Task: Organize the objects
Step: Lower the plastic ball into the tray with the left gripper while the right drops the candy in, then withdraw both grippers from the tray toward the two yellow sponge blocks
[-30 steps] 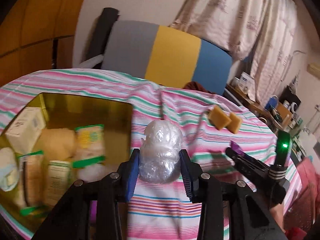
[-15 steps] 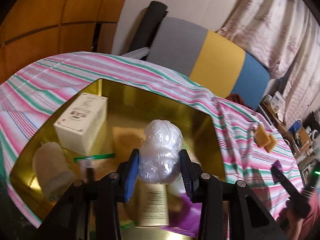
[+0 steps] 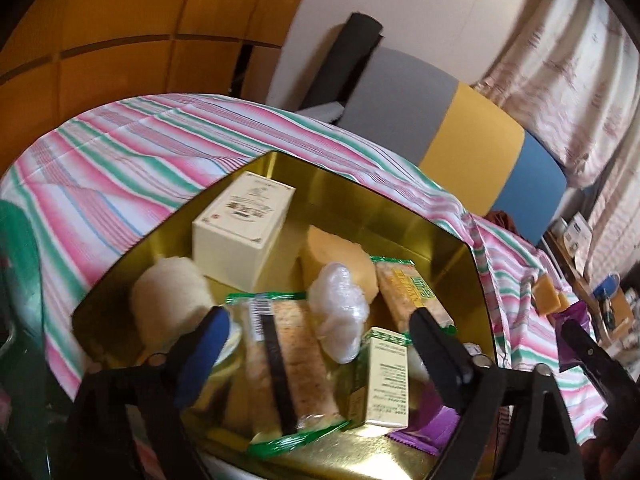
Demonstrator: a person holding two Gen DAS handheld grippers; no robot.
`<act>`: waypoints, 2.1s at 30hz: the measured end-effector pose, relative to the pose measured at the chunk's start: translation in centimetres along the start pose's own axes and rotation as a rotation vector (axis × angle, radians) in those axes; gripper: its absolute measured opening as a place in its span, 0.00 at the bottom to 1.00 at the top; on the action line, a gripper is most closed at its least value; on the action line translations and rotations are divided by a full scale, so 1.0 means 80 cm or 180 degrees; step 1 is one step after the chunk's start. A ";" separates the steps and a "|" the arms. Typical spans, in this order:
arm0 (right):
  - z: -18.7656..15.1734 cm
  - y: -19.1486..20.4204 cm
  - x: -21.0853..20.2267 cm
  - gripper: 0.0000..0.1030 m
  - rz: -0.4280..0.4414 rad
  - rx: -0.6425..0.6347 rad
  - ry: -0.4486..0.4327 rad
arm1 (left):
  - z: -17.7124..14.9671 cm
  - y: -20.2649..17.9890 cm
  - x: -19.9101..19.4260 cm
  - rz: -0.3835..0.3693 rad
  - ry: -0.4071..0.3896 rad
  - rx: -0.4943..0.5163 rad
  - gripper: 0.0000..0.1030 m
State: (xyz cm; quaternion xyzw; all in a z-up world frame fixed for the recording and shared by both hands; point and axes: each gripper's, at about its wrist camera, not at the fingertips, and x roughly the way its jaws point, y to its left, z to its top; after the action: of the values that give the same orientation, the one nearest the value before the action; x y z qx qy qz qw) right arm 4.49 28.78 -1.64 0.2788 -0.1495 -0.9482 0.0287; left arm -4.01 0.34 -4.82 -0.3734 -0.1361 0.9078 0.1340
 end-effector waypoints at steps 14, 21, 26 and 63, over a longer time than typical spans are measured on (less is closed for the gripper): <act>0.011 0.103 0.072 0.42 0.0439 -0.0366 0.0422 | 0.005 0.024 -0.037 0.0401 -0.0284 -0.0335 1.00; 0.017 0.142 0.130 0.44 0.0500 -0.0559 0.0770 | 0.014 0.042 -0.054 0.0484 -0.0436 -0.0547 1.00; 0.018 0.136 0.153 0.48 0.0344 -0.0430 0.0915 | 0.015 0.050 -0.054 0.0486 -0.0409 -0.0632 1.00; -0.002 -0.070 0.027 0.48 -0.0678 0.0279 0.0634 | -0.051 -0.112 -0.050 -0.0410 0.0073 0.0706 1.00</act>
State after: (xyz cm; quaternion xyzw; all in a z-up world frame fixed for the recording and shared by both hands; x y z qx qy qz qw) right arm 2.91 33.76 -4.54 0.3868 -0.1568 -0.9061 -0.0696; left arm 2.92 7.84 -1.97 -0.3572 -0.0570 0.9024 0.2340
